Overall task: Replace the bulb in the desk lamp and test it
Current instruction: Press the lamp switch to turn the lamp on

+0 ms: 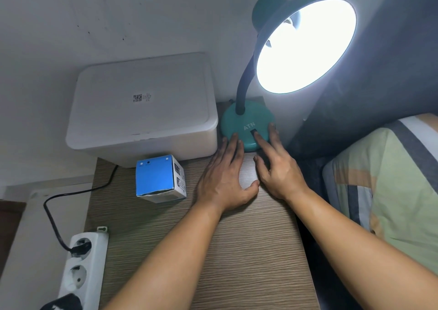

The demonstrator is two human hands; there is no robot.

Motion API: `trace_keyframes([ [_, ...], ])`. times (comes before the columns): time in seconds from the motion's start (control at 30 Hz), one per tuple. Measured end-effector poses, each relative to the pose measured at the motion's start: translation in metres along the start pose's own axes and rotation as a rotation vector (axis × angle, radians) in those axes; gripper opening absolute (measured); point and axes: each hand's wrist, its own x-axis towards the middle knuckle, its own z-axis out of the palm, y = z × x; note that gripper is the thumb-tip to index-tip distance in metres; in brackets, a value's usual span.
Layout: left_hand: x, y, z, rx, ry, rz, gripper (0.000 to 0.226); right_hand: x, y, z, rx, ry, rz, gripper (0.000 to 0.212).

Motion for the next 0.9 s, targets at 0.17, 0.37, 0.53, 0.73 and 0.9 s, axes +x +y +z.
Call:
trace_keyframes([
  [0.17, 0.0, 0.0, 0.001, -0.014, -0.001, 0.0, 0.099, -0.001, 0.0, 0.0, 0.006, 0.005, -0.015, 0.06],
  [0.37, 0.001, -0.002, 0.001, -0.016, -0.008, -0.008, 0.099, 0.001, -0.002, -0.002, -0.044, -0.001, -0.03, 0.062],
  [0.53, 0.001, -0.002, 0.0, -0.018, -0.005, -0.006, 0.099, 0.007, 0.002, -0.003, -0.102, -0.042, -0.032, 0.063],
  [0.73, 0.001, -0.002, 0.001, -0.021, -0.003, -0.01, 0.099, 0.011, -0.003, -0.011, -0.174, -0.072, -0.017, 0.063],
  [0.9, 0.001, -0.001, 0.001, -0.029, -0.003, -0.008, 0.099, 0.011, -0.008, -0.01, -0.166, -0.053, 0.002, 0.065],
])
